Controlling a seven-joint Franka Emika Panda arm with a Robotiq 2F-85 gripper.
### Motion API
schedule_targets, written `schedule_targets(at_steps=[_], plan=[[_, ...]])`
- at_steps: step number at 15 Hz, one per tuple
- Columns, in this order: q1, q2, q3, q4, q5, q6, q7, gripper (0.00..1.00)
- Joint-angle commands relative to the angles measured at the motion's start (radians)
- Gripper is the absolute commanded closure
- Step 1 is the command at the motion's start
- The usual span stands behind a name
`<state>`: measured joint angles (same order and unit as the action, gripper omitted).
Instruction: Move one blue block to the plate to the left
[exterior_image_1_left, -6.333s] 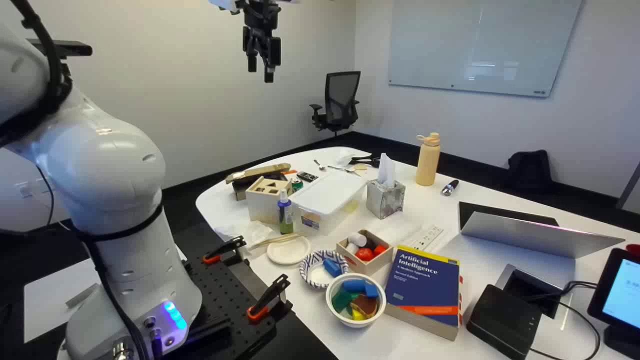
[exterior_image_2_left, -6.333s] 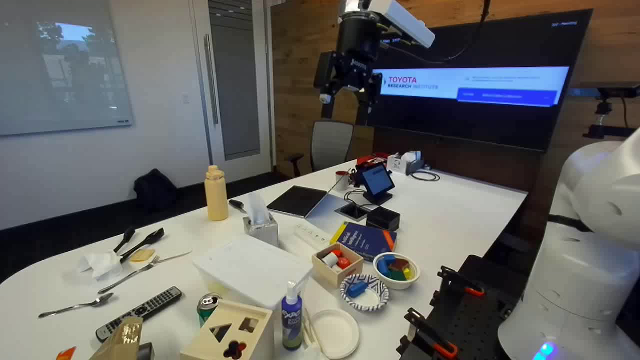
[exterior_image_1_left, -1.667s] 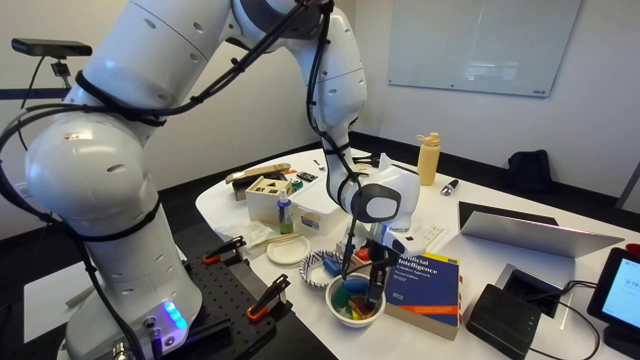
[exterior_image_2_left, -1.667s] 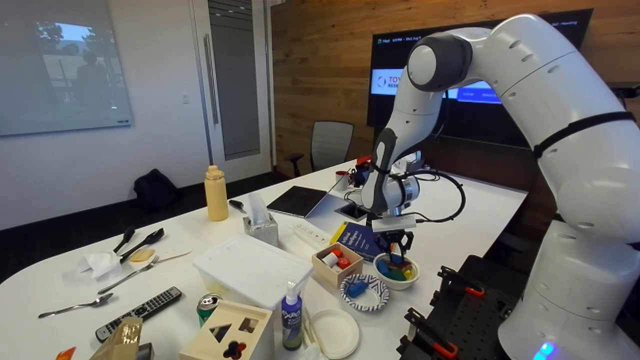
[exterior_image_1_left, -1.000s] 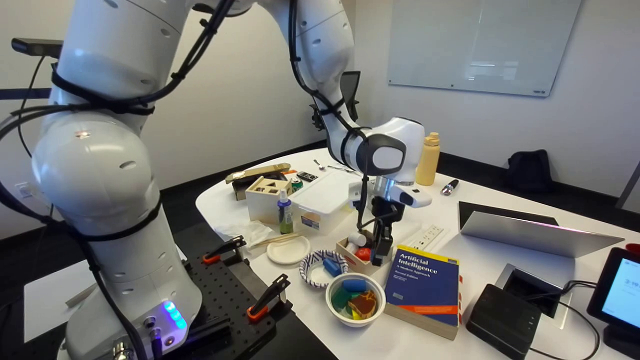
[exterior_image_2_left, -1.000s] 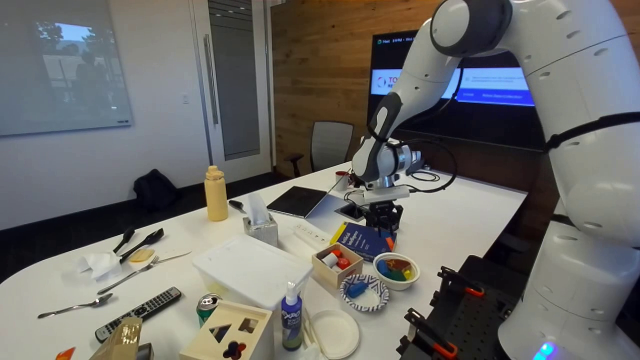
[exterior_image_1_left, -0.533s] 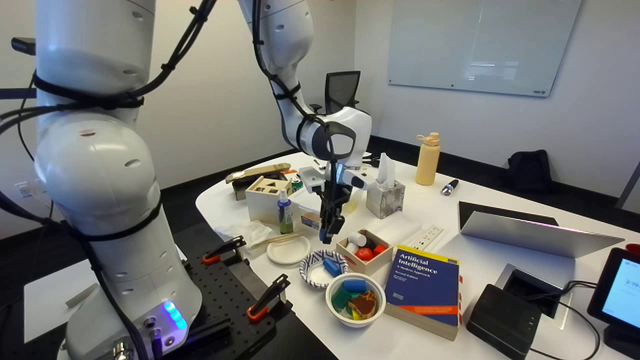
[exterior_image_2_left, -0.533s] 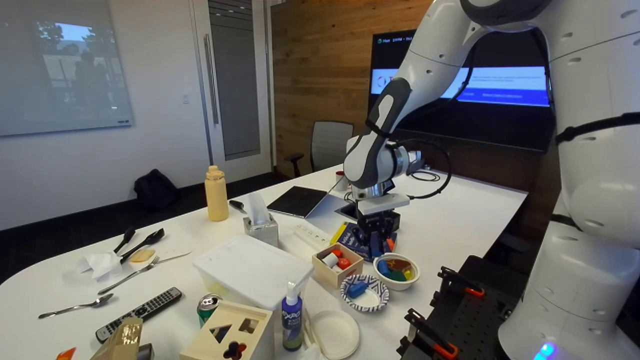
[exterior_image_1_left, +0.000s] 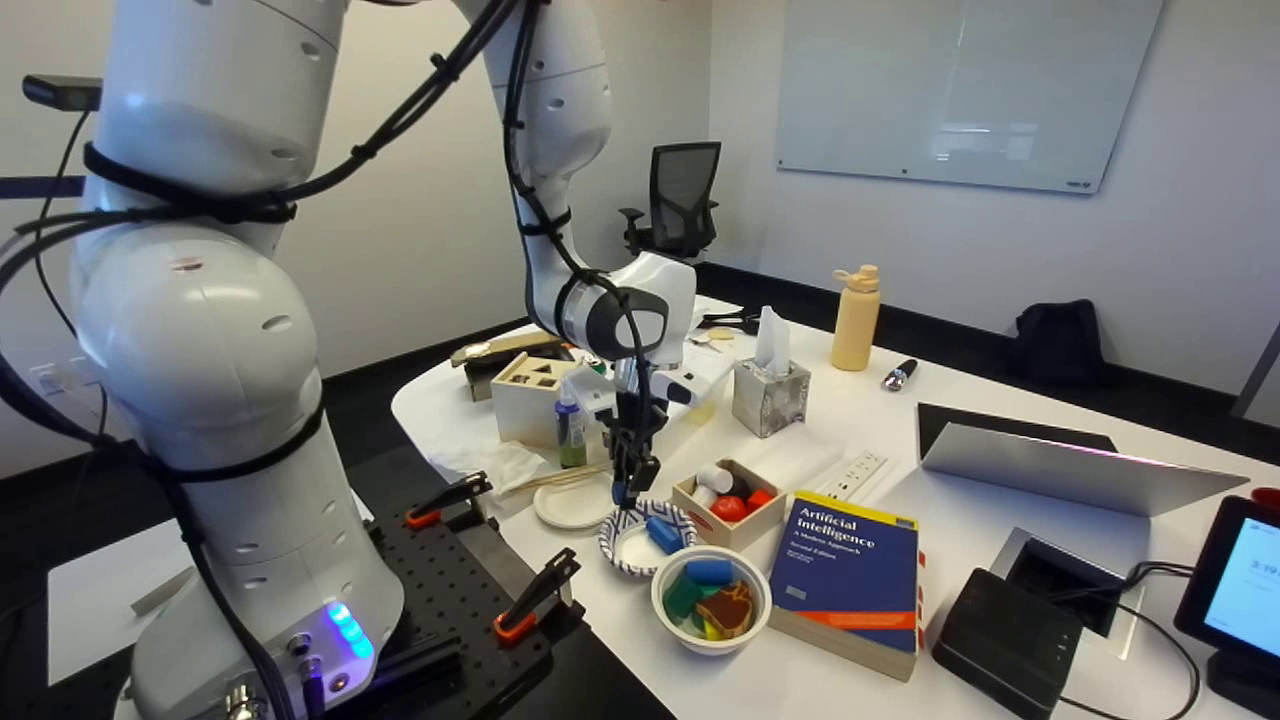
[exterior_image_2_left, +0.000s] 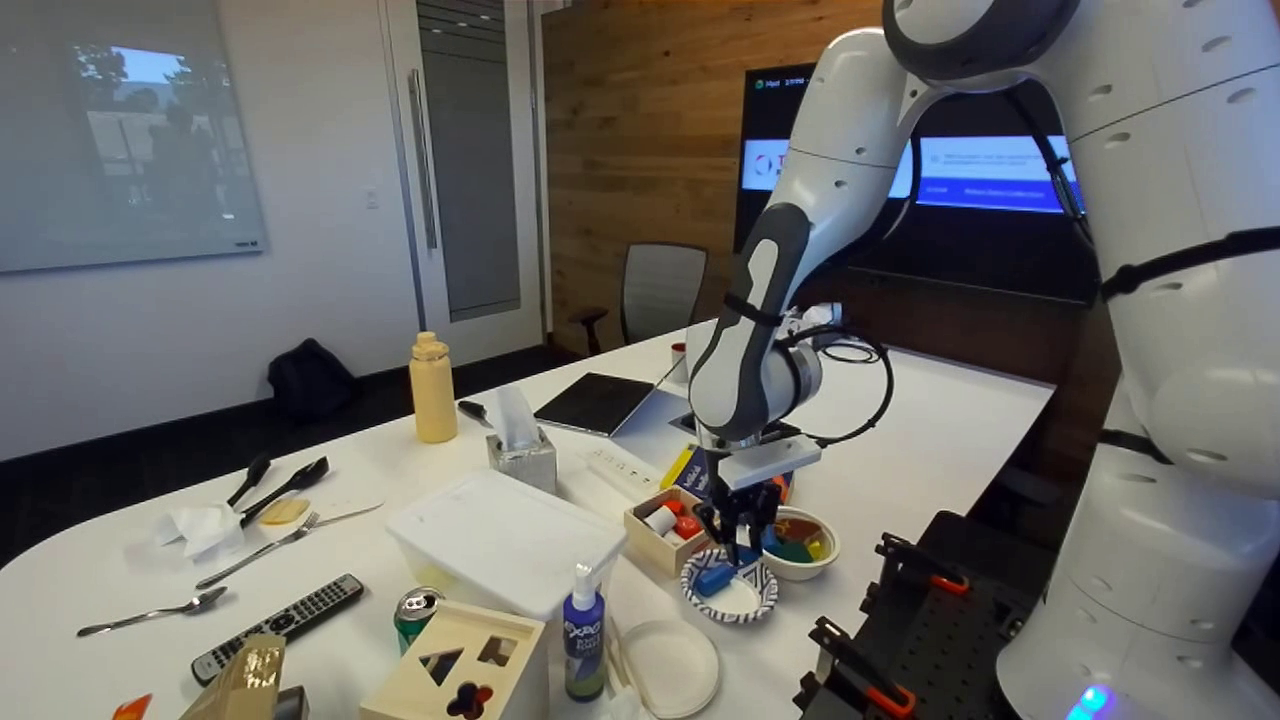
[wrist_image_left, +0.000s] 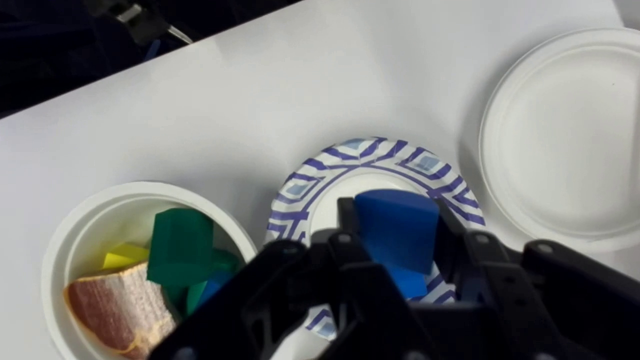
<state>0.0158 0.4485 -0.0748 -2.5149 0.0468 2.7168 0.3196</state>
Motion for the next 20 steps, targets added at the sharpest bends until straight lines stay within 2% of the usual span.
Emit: schedule_targets(at_steps=[1,4,5,6,11,15,20], plan=[[0.043,0.071,-0.035,0.007,-0.017,0.089,0.004,0.87],[0.057,0.104,-0.047,0.010,-0.002,0.124,0.003,0.87],[0.059,0.109,-0.049,0.011,0.003,0.131,0.002,0.37],[0.060,0.110,-0.051,0.010,0.007,0.134,0.002,0.36],[0.048,0.048,-0.048,-0.024,0.026,0.130,-0.002,0.02],[0.042,-0.126,-0.068,-0.089,0.027,0.043,-0.001,0.00],[0.024,-0.389,-0.108,-0.142,-0.033,-0.084,0.023,0.00]])
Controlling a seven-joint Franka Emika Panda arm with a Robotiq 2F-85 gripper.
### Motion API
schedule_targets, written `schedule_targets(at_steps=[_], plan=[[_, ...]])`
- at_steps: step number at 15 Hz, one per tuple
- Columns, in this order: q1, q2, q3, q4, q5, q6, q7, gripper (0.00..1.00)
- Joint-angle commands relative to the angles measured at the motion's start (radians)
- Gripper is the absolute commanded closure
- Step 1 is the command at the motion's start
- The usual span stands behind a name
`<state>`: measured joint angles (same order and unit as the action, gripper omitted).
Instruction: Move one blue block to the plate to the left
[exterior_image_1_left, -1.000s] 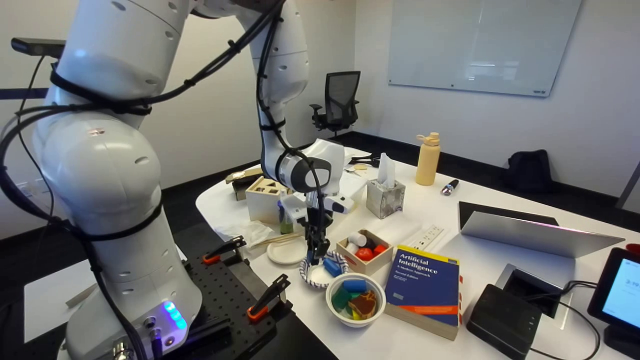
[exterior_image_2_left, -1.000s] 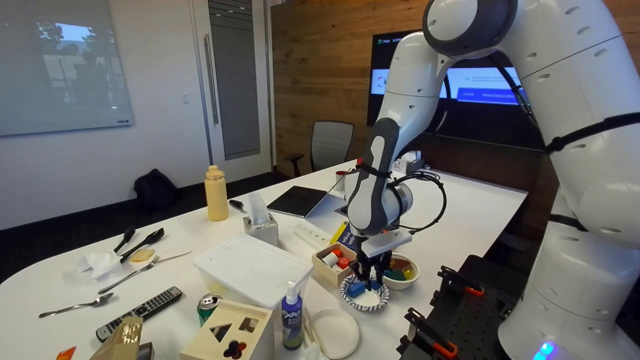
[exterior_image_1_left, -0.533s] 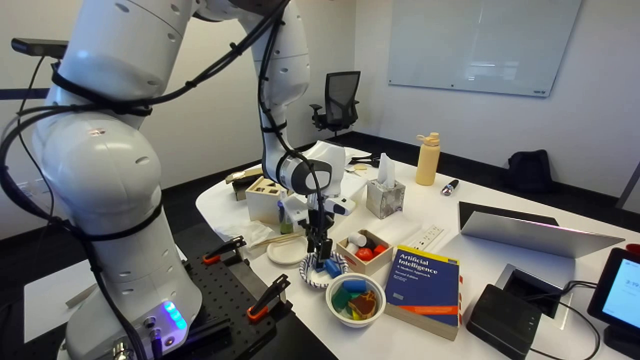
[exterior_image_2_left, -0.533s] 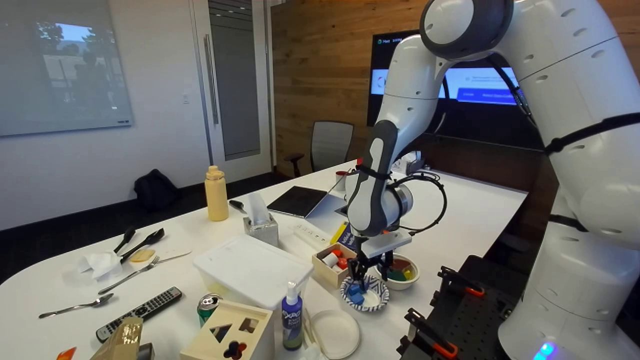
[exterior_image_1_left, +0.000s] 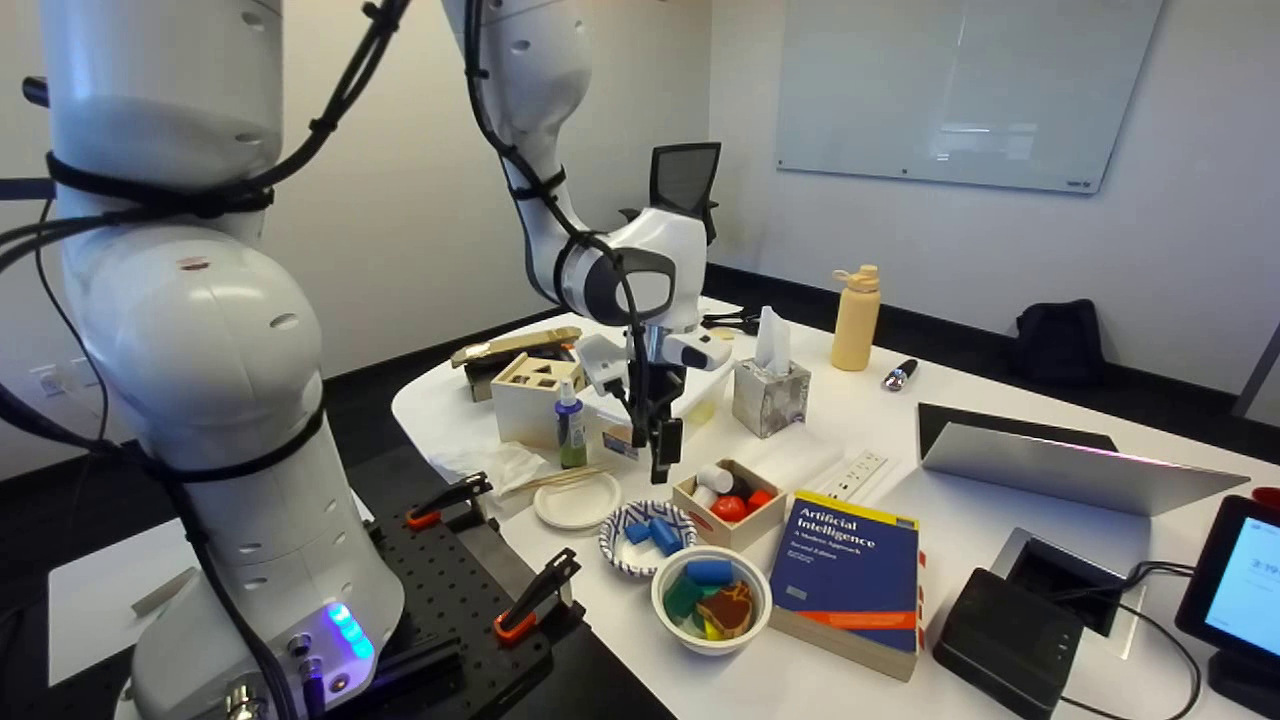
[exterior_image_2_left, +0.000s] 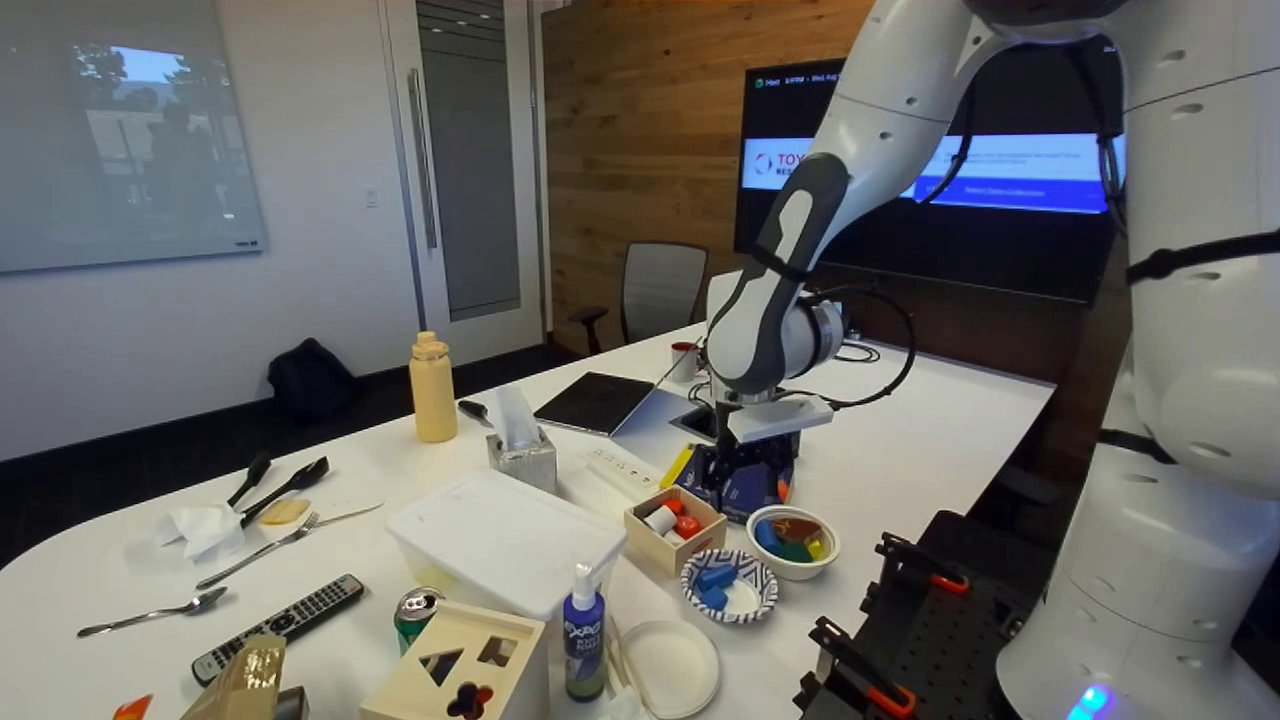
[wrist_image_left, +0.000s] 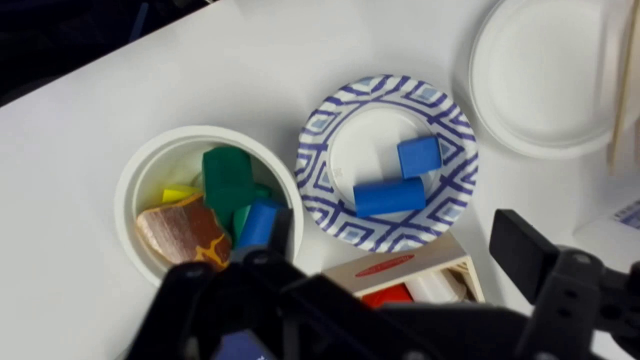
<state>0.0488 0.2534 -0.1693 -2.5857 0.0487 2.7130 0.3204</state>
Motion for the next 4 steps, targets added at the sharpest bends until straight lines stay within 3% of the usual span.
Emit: schedule_targets(at_steps=[1,4], plan=[[-0.021,-0.238,-0.007,-0.071,-0.037,-0.113,0.022,0.00],[-0.055,-0.329,0.023,-0.063,-0.035,-0.200,0.019,0.00]])
